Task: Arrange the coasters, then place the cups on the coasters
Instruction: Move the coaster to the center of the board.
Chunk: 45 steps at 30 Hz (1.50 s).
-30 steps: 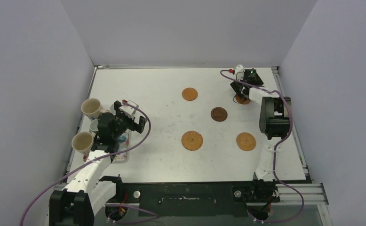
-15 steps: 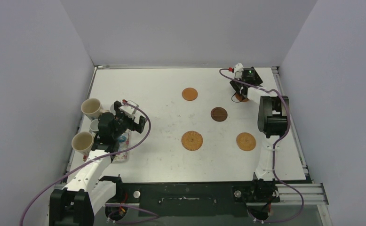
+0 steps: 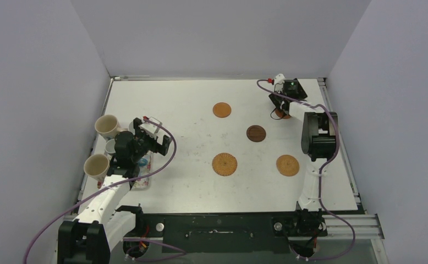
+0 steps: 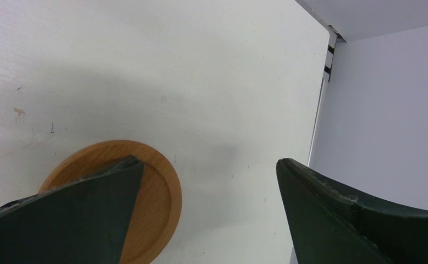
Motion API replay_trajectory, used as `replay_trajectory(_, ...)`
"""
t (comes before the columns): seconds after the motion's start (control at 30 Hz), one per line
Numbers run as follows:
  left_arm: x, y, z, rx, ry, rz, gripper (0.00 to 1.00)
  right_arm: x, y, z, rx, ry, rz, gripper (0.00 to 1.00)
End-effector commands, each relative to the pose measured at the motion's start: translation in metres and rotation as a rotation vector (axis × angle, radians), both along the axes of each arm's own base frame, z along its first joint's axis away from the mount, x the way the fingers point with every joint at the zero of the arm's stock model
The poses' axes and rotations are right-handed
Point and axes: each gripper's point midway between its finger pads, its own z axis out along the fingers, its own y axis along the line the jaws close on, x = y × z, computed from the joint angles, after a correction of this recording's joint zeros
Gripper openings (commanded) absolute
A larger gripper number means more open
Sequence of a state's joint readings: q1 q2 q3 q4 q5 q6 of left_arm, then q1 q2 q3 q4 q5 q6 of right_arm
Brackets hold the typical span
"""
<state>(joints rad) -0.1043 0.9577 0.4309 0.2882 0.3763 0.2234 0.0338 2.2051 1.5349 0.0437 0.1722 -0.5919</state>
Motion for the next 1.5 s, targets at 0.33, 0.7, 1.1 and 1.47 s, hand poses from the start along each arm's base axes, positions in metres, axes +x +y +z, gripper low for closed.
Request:
replay_trajectory(0.33,0.005,-0.003,0.02,0.005,-0.068,-0.012,0.97,-0.059,0.007,0.111,0.138,-0.068,0.006,1.0)
replay_trajectory(0.7,0.005,-0.003,0.021,0.002,-0.069,-0.014,0.97,-0.108,0.011,0.076,0.132,0.019,0.044,1.0)
replay_trajectory(1.1,0.004,-0.002,0.023,0.003,-0.071,-0.009,0.97,-0.093,0.019,0.02,0.153,0.073,0.014,1.0)
replay_trajectory(1.47,0.005,-0.002,0.021,0.003,-0.068,-0.008,0.97,-0.09,0.027,-0.006,0.141,0.11,0.007,1.0)
